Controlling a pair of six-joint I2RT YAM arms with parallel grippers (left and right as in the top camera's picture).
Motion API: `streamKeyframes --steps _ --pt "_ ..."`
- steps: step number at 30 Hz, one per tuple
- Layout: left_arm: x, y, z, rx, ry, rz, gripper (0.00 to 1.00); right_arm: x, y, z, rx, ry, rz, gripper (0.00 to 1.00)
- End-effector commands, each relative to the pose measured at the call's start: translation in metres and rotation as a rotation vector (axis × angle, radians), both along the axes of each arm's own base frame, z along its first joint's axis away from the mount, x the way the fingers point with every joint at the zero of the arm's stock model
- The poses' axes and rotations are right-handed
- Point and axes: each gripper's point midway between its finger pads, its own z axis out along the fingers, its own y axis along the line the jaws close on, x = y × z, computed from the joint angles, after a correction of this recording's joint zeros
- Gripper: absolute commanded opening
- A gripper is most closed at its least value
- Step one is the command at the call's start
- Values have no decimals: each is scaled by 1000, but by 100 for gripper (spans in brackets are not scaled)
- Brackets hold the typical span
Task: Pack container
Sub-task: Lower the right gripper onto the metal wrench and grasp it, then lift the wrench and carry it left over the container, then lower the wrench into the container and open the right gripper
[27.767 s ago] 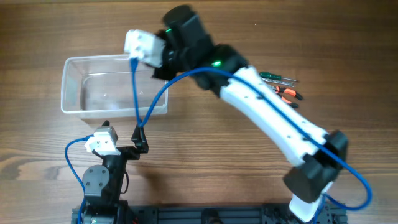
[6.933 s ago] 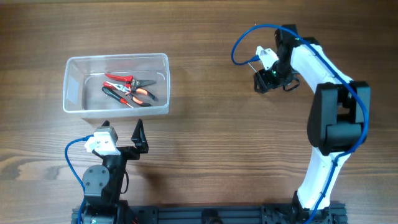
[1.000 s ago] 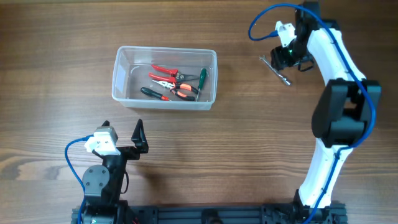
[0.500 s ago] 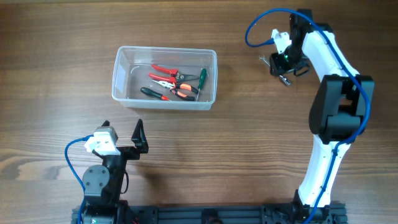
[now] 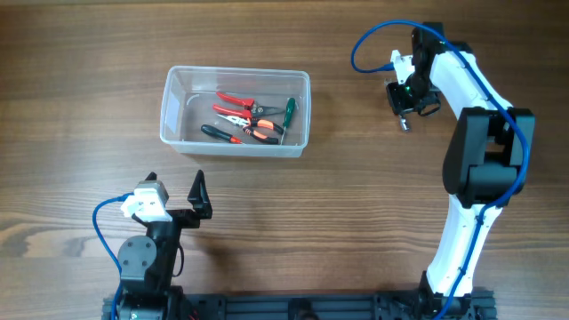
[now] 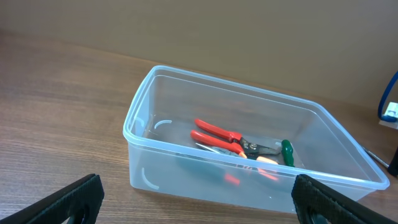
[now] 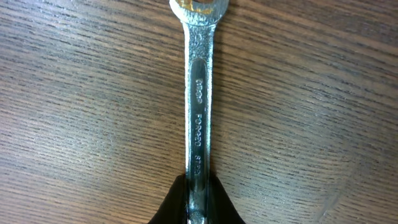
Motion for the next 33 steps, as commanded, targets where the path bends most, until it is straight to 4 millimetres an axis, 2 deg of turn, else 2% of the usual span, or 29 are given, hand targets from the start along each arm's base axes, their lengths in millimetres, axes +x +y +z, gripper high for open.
streamKeyframes --steps 1,3,5,8,9,11,14,15,17,18,21,25,28,33 --pt "0 2 -2 -8 5 10 100 8 -5 14 -35 -24 -44 4" --pt "0 2 -2 -8 4 10 100 26 0 51 -23 -111 -38 4" --pt "0 2 -2 -8 5 10 100 43 18 99 38 -221 -11 4" --pt "0 2 -2 -8 5 10 100 54 49 155 106 -345 57 4" --pt "0 2 -2 -8 5 10 100 53 67 177 131 -391 94 4" --pt "0 2 -2 -8 4 10 100 45 101 202 173 -443 174 4" --pt "0 2 -2 -8 5 10 100 25 158 221 248 -468 356 4" --pt "0 2 -2 -8 5 10 100 11 190 225 281 -469 453 4" --pt "0 2 -2 -8 5 10 100 -7 229 225 293 -468 579 4" --pt "0 2 -2 -8 5 10 100 -23 257 223 293 -468 691 4" --pt "0 2 -2 -8 5 10 100 -59 314 215 283 -480 966 4" --pt "0 2 -2 -8 5 10 100 -97 363 195 251 -483 1256 4" --pt "0 2 -2 -8 5 10 100 -106 379 171 226 -446 1327 4" --pt "0 2 -2 -8 5 10 100 -87 375 119 153 -372 1304 4"
